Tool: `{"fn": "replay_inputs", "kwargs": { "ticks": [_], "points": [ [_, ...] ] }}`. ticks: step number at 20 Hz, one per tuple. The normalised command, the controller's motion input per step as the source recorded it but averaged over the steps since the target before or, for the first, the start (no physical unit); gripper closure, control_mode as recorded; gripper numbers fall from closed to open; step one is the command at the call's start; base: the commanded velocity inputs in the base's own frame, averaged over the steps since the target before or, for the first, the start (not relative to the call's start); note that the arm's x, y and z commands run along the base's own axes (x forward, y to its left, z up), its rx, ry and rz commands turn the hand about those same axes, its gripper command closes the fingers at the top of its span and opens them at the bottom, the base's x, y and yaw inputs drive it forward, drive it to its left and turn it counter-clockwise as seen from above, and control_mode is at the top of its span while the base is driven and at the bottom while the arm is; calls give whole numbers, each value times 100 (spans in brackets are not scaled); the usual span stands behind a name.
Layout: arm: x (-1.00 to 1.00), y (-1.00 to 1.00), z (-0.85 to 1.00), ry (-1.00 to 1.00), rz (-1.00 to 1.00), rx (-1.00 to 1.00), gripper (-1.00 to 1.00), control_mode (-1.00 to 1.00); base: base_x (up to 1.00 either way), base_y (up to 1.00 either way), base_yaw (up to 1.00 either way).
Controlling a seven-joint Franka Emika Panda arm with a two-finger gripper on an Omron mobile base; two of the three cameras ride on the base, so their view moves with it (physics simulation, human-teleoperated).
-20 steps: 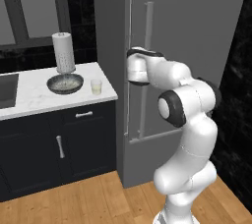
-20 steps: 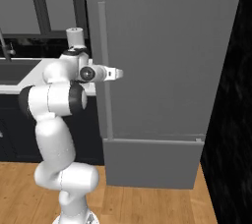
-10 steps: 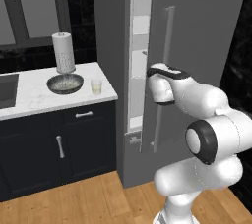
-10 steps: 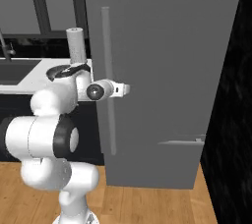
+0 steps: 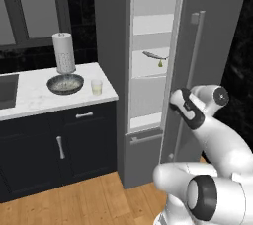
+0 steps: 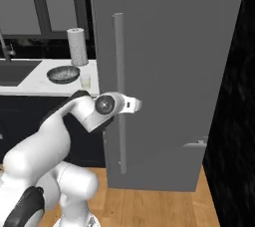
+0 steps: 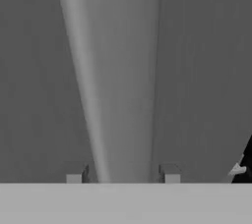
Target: Grab a lemon wedge from the fridge and one ice cube from the ice bowl, and put them in the glass of lemonade.
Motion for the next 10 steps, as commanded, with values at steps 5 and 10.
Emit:
{"fn": "replay_inputs", "kwargs": {
  "ticks": [5,10],
  "points": [
    [-58,-53,89,28,6,5,100,-100,0,0,0],
    [-55,-38,86,24,5,5,-100,-100,0,0,0]
  ]
}}
